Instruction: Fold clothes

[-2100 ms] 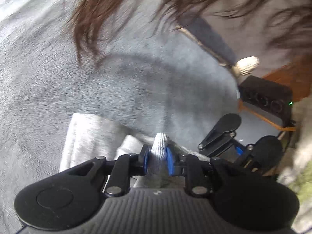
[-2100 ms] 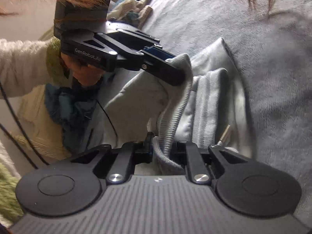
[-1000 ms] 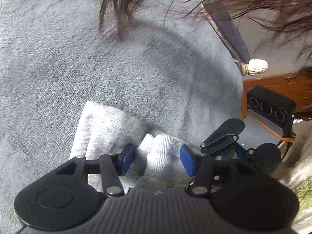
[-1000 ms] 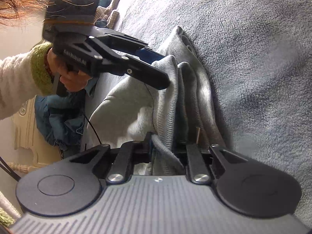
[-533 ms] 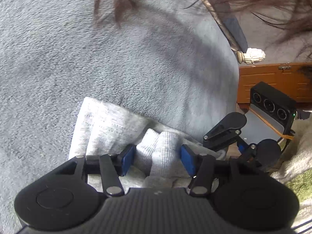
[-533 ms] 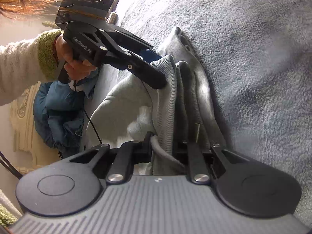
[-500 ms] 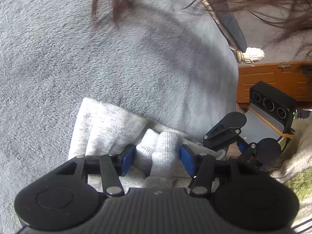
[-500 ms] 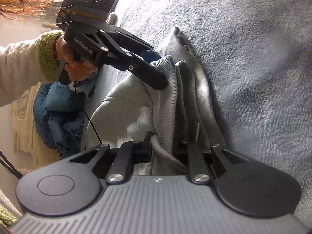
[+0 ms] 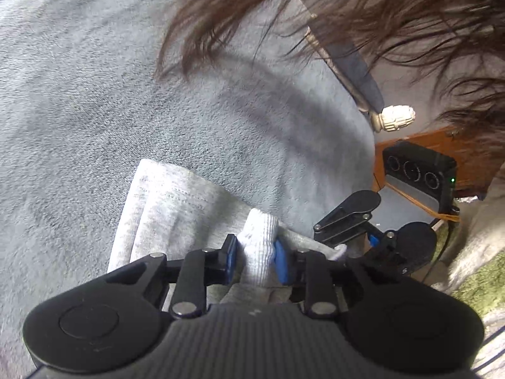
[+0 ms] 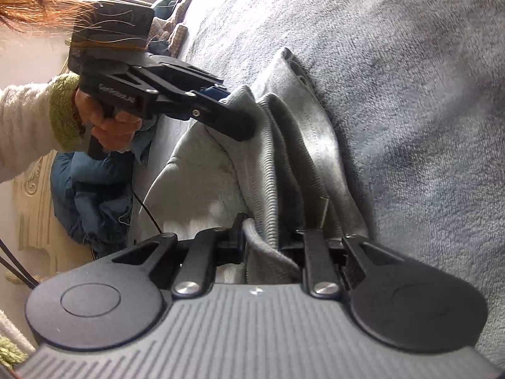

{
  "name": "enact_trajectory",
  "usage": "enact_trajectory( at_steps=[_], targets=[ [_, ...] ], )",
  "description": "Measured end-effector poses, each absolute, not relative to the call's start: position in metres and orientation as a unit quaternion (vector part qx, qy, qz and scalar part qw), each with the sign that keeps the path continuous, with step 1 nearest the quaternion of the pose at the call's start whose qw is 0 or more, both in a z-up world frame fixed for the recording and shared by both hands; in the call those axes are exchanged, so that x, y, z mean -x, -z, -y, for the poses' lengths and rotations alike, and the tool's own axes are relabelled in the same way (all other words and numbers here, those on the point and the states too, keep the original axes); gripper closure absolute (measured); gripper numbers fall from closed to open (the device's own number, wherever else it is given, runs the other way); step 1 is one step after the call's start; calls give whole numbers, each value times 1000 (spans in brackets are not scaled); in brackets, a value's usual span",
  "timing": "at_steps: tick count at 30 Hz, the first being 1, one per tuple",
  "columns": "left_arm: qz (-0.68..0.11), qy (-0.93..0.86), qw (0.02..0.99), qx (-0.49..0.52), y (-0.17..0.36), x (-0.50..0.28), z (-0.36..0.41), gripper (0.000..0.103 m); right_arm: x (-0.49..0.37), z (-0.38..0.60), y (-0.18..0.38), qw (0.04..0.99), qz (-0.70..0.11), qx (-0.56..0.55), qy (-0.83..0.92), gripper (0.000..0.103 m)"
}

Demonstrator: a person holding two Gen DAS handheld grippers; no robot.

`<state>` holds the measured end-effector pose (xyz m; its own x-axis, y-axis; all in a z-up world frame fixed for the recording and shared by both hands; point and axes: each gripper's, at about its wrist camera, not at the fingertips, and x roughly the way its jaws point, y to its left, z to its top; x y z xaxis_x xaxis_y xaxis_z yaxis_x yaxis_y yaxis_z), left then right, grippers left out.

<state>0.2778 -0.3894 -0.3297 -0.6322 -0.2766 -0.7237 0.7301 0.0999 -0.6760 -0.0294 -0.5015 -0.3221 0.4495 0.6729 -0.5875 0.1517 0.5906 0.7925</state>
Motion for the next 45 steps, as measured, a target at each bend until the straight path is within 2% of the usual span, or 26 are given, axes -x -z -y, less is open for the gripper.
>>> enact_trajectory(
  at_steps=[5, 13, 31, 41, 43, 45],
  targets=[
    [-631, 643, 399, -171, 315, -289, 394, 78, 18, 499, 316, 746, -494, -408, -181, 86],
    [-633, 637, 406, -166, 342, -277, 396, 78, 2, 496, 315, 747, -492, -407, -186, 86],
    [-644, 624, 407, -172, 364, -279, 407, 76, -14, 497, 331, 737, -505, -413, -177, 86],
    [-616, 618, 443, -205, 347, -258, 407, 69, -6, 500, 334, 738, -501, -422, -160, 85],
    [-612, 612, 455, -210, 340, -254, 405, 65, 1, 504, 330, 740, -494, -431, -148, 82],
    [-608, 604, 471, -210, 332, -251, 404, 58, 17, 516, 321, 758, -478, -429, -118, 75]
  ],
)
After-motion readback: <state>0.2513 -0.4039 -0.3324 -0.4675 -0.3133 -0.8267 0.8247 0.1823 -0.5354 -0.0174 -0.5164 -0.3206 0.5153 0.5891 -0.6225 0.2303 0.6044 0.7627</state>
